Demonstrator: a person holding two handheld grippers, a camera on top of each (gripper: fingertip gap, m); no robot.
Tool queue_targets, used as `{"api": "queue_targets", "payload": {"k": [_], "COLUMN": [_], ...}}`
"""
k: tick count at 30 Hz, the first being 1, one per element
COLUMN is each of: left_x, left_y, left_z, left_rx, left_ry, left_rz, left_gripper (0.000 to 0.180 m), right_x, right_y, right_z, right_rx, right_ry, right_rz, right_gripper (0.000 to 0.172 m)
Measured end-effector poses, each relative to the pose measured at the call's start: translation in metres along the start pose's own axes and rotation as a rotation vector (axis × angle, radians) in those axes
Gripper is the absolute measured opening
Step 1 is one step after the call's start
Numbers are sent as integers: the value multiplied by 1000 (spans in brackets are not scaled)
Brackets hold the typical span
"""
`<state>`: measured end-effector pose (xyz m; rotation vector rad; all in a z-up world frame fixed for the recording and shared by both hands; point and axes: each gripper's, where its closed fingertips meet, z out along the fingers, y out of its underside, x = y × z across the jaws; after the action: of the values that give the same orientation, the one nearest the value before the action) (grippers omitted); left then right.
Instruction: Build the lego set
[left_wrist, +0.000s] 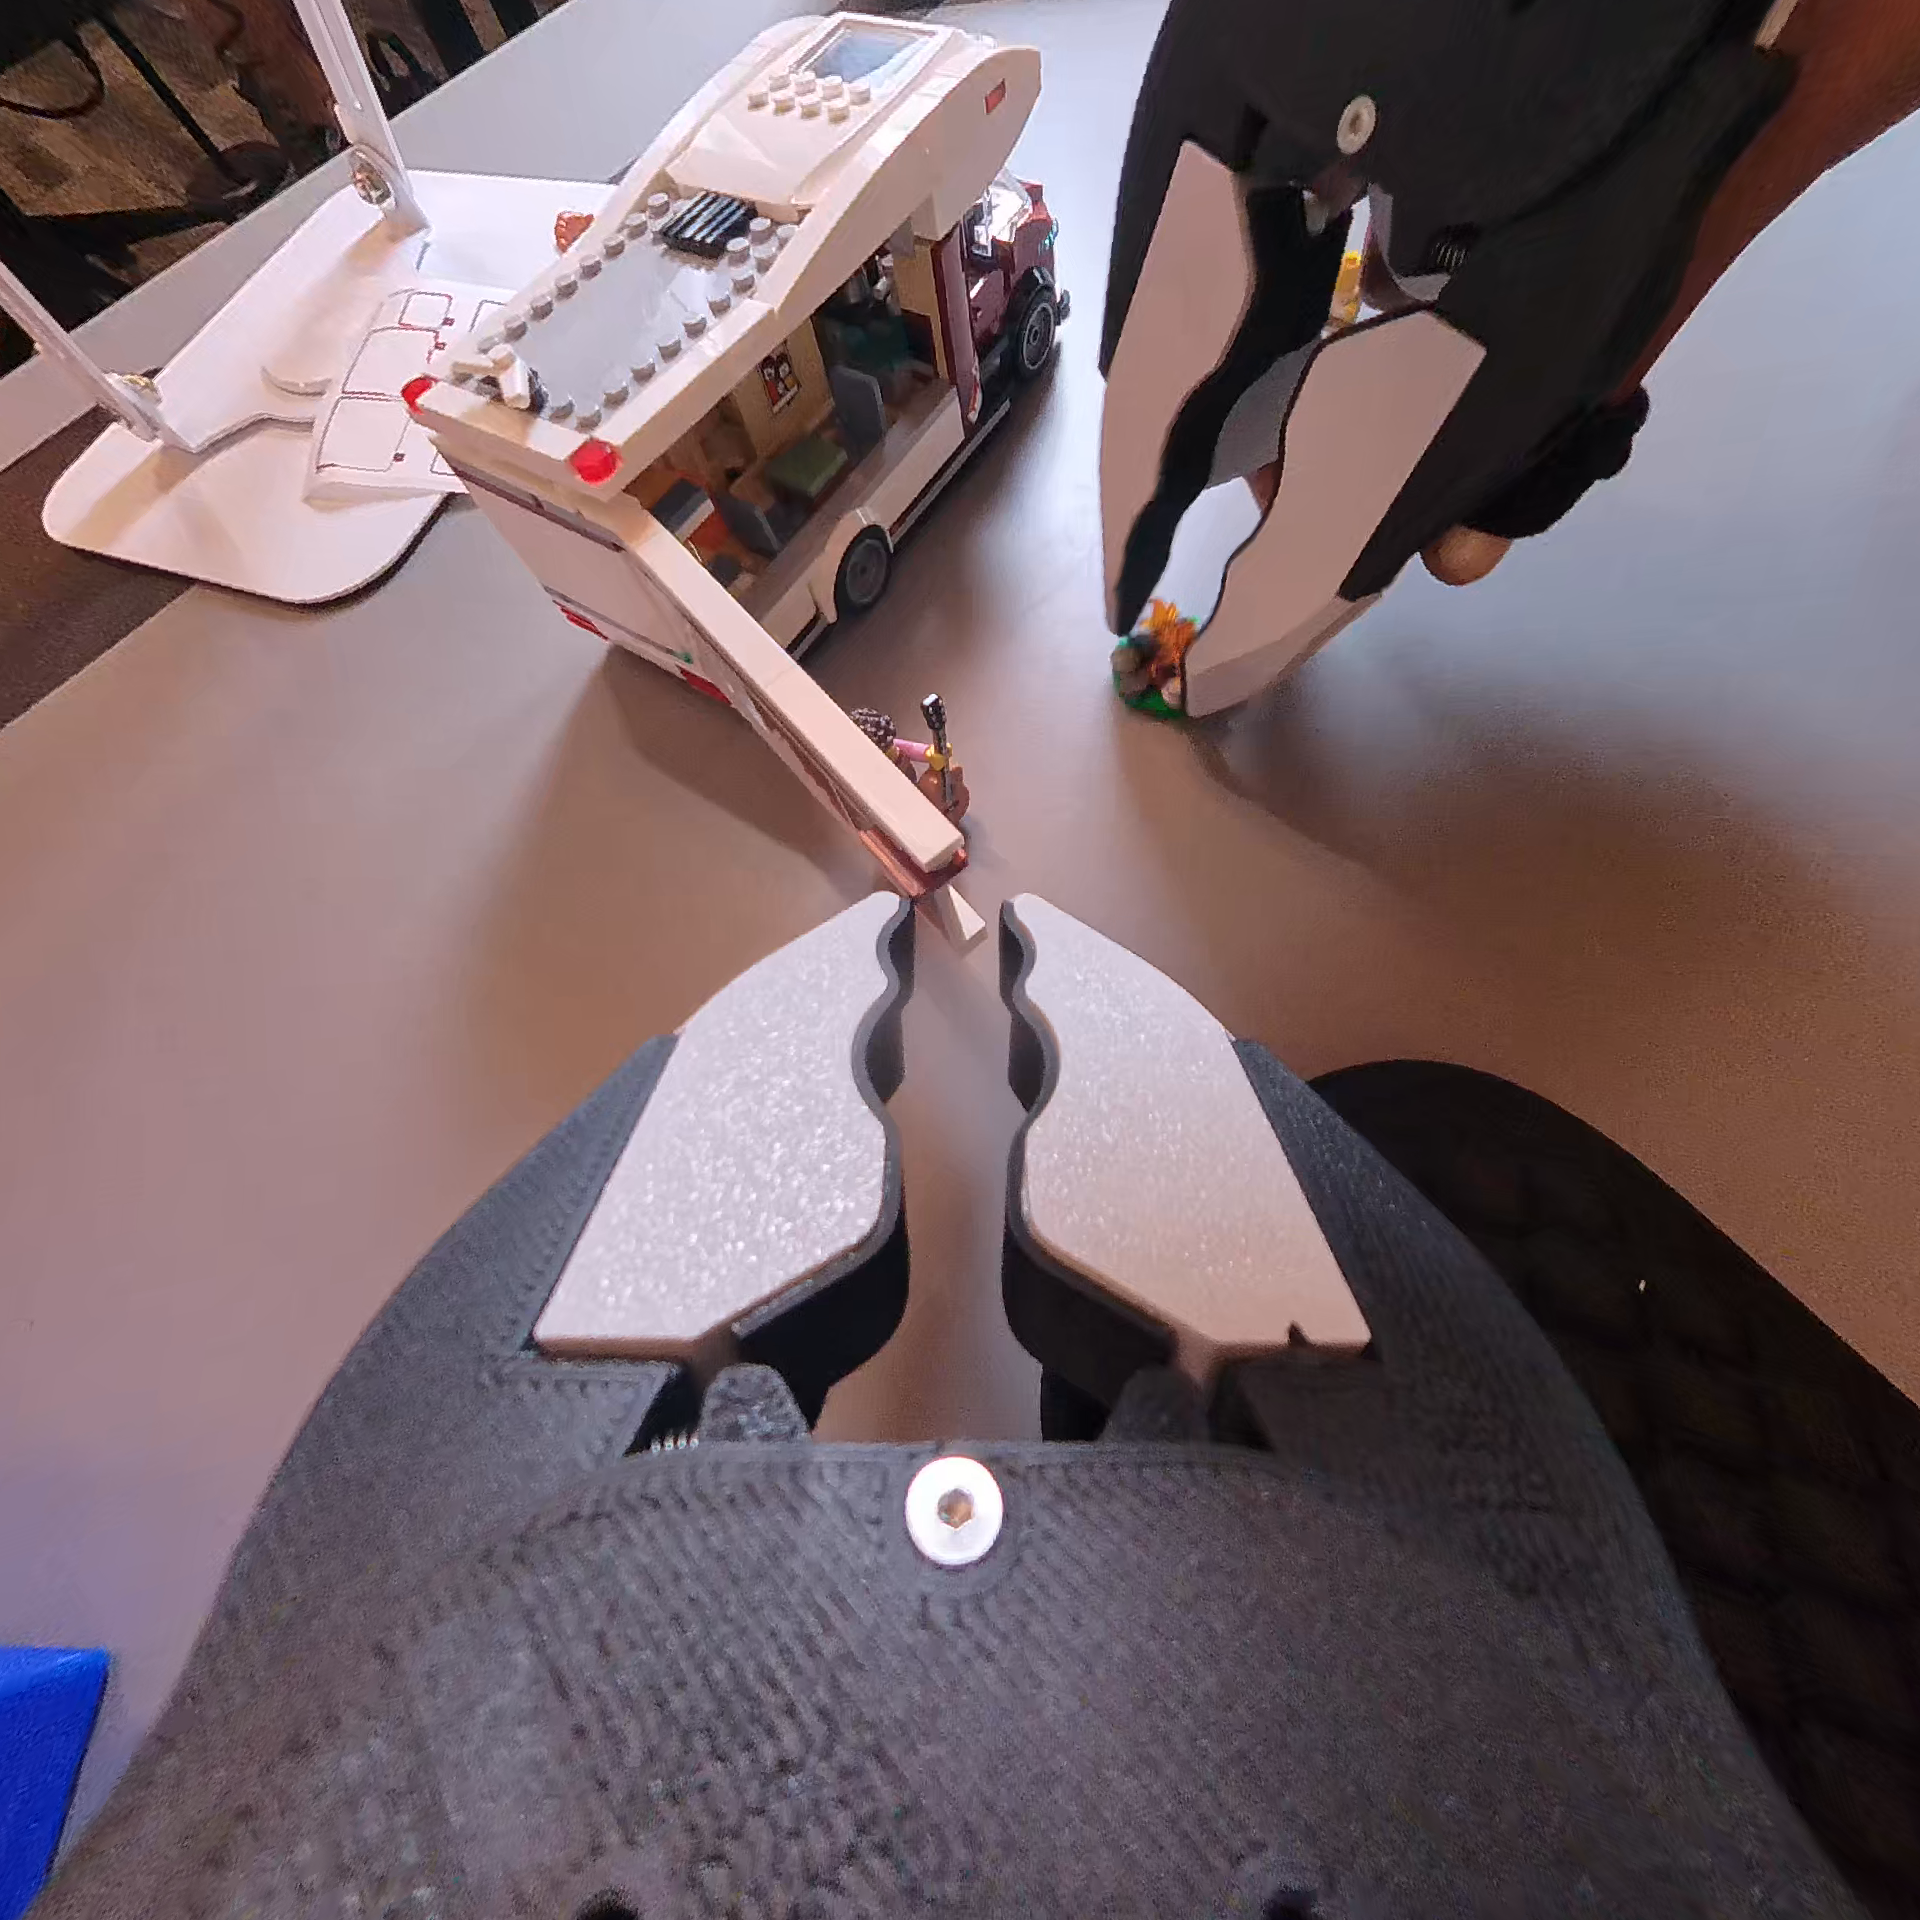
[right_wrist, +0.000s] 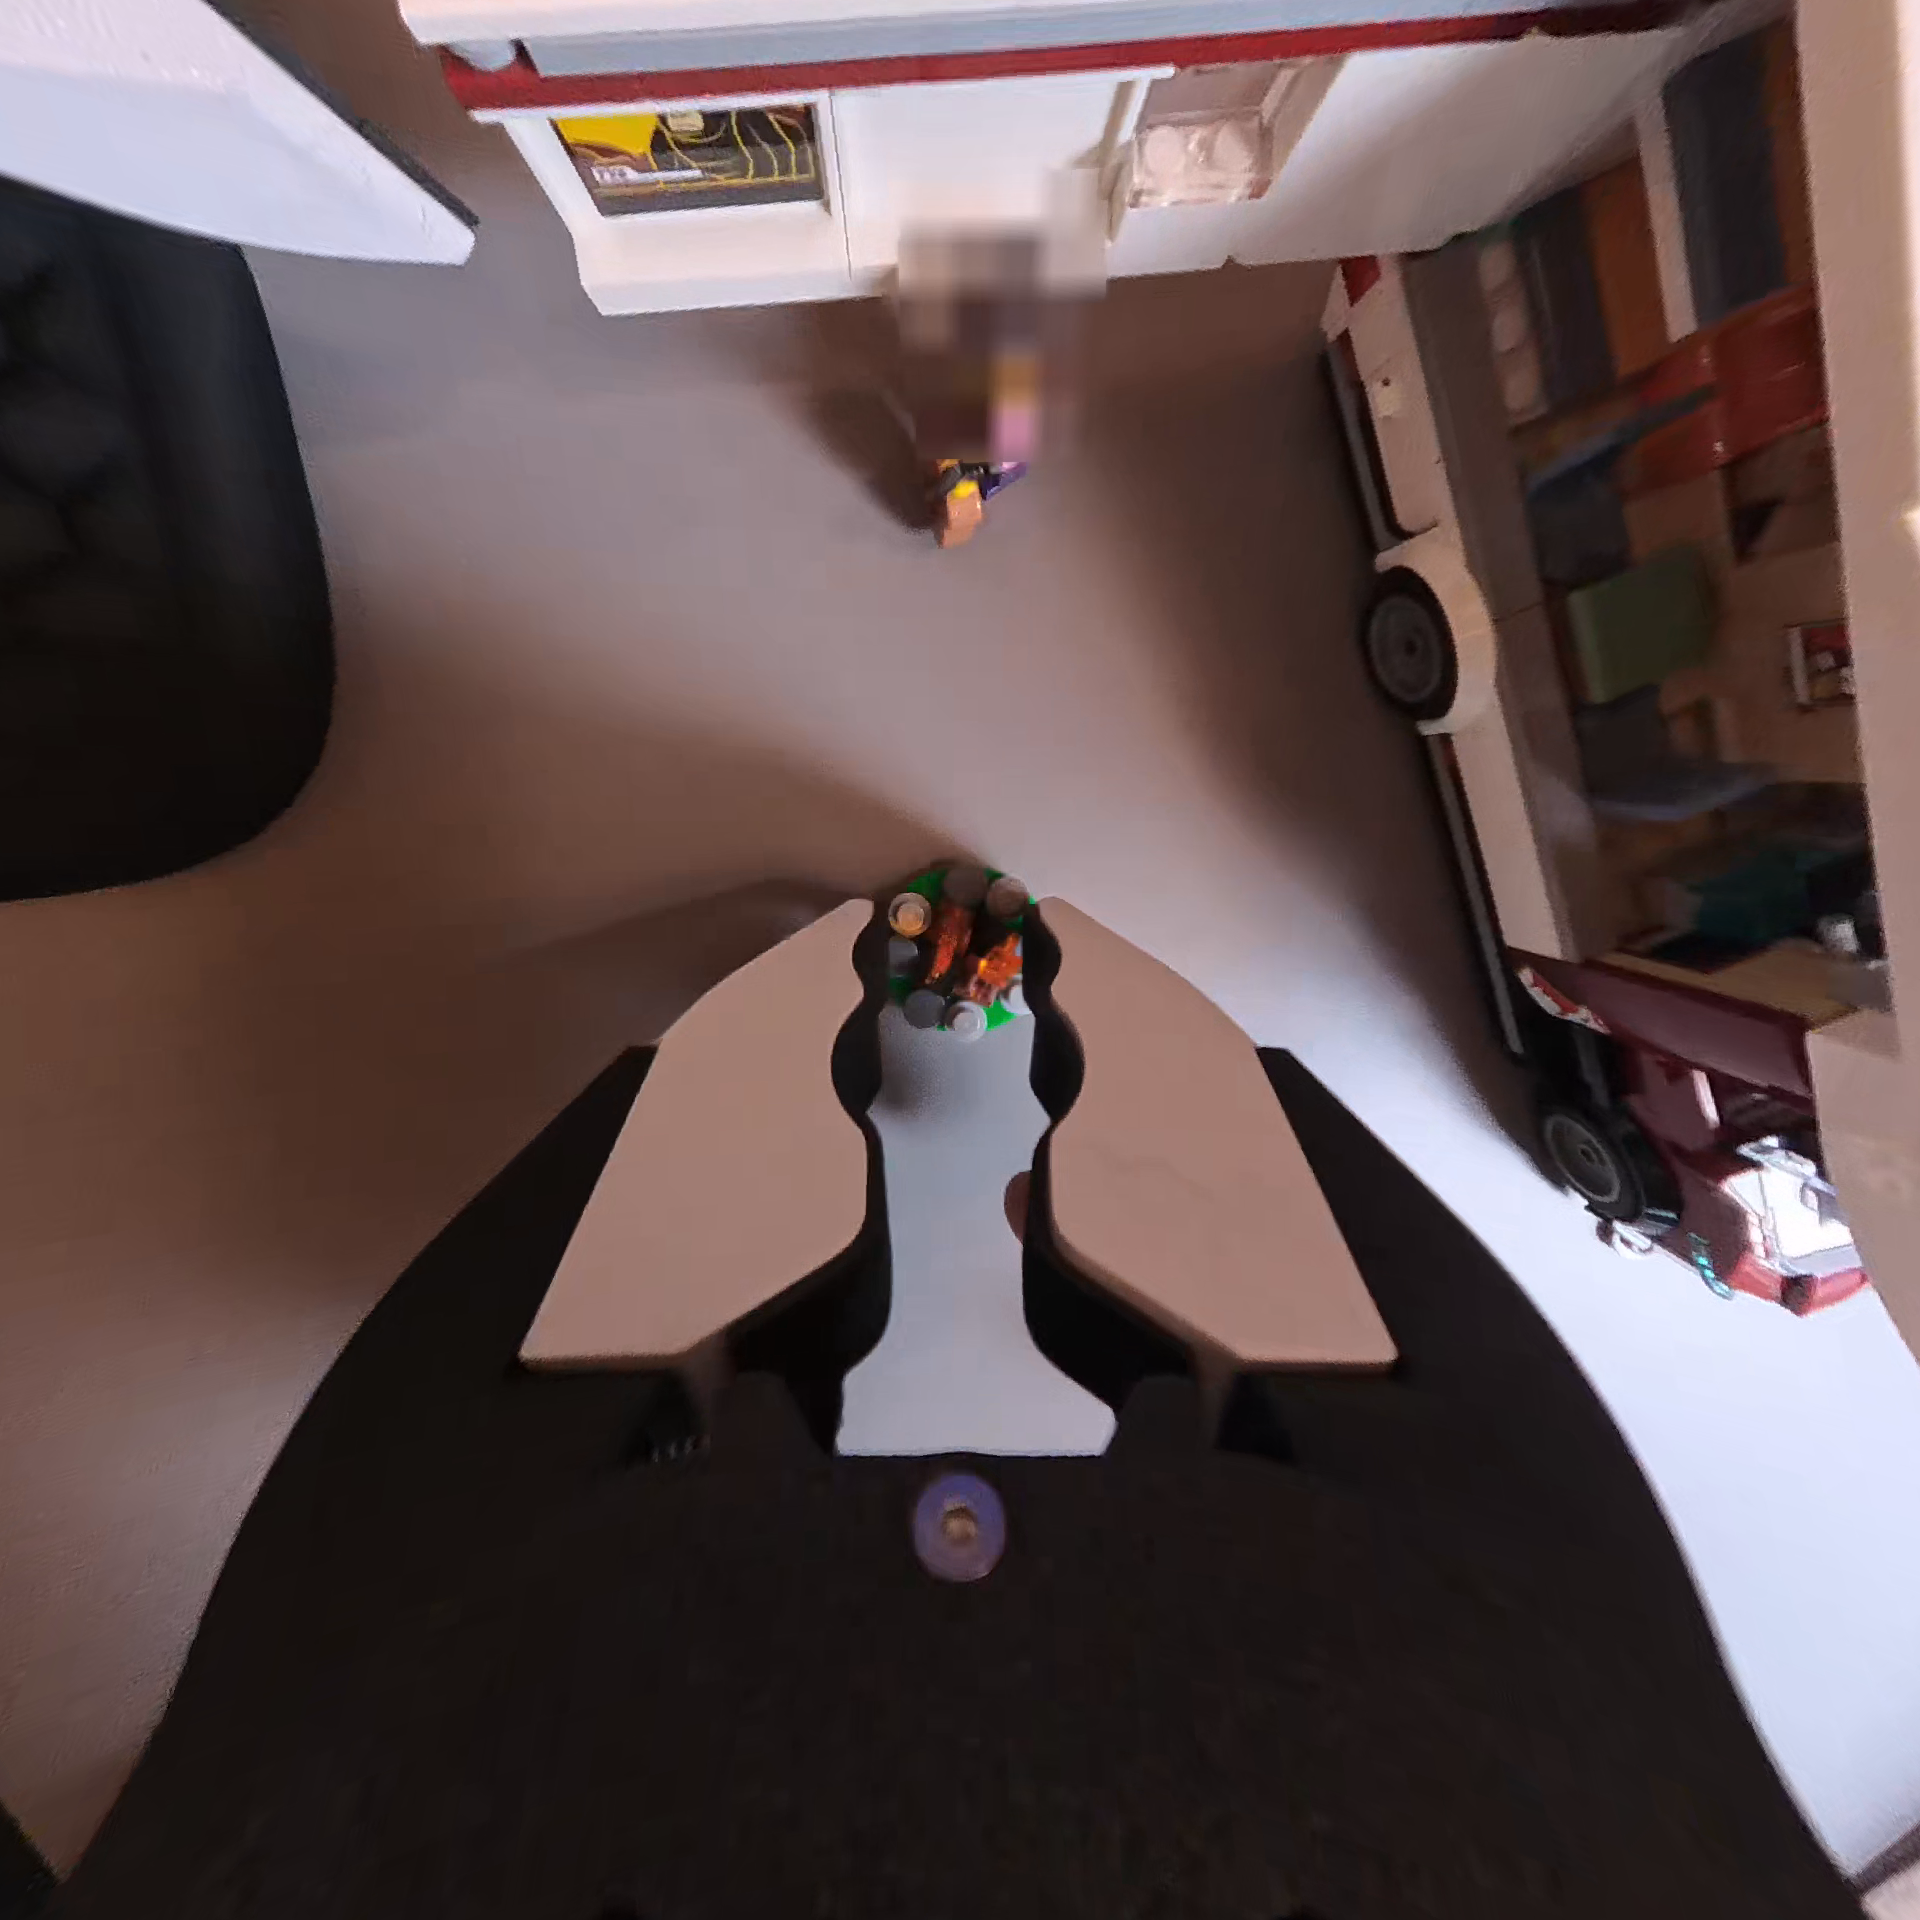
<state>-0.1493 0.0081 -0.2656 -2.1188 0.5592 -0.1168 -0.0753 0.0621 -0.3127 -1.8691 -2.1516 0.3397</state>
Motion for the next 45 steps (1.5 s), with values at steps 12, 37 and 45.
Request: {"api": "queue_targets", "payload": {"k": [12, 37, 45], "left_x": [4, 4, 2], "left_y": [1, 2, 0], "left_z": [3, 11, 11], "left_rx": [-1, 1, 20], "left_ry": [-7, -45, -42], "left_rz": [3, -6, -13], "left_gripper": [16, 14, 14], "right_x": [81, 3, 5], "right_y": [85, -78, -71], "right_z": [-90, -1, -6], "right_rx": [28, 298, 274], "right_ry": [140, 56, 35], "right_rz": [189, 22, 12], "right_gripper": [23, 36, 14]}}
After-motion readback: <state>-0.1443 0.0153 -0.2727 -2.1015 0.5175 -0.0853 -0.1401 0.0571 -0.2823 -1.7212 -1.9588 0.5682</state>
